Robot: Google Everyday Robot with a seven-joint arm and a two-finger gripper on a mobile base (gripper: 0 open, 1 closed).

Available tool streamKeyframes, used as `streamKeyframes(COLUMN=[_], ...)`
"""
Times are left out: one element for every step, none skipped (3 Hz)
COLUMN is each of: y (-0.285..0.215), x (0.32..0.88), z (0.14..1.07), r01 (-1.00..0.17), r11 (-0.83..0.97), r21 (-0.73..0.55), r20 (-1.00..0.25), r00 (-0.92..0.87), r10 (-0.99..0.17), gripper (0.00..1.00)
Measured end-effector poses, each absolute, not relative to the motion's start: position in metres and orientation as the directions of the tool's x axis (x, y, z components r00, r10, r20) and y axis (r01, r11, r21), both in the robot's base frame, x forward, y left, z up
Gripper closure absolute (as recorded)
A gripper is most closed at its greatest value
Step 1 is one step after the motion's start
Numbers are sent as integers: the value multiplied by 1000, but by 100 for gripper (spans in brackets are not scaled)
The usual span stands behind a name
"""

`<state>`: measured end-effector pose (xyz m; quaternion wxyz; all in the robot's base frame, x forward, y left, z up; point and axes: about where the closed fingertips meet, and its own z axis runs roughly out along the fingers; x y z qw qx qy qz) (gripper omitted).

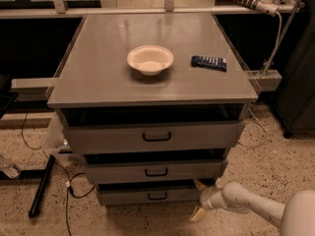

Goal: Open bottom drawer

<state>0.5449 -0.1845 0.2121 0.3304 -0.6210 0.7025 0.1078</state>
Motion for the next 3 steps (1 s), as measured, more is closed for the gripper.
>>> streamKeyframes(y=[-183,-183,-185], x=[556,564,573], z=[198,186,179], r01=[-937,-927,-911], r11=[205,200,203], r21=[-283,-316,-358], r20=[-585,-554,-534], r00=[0,9,22], r10=[-811,-833,-845], gripper=[0,0,0])
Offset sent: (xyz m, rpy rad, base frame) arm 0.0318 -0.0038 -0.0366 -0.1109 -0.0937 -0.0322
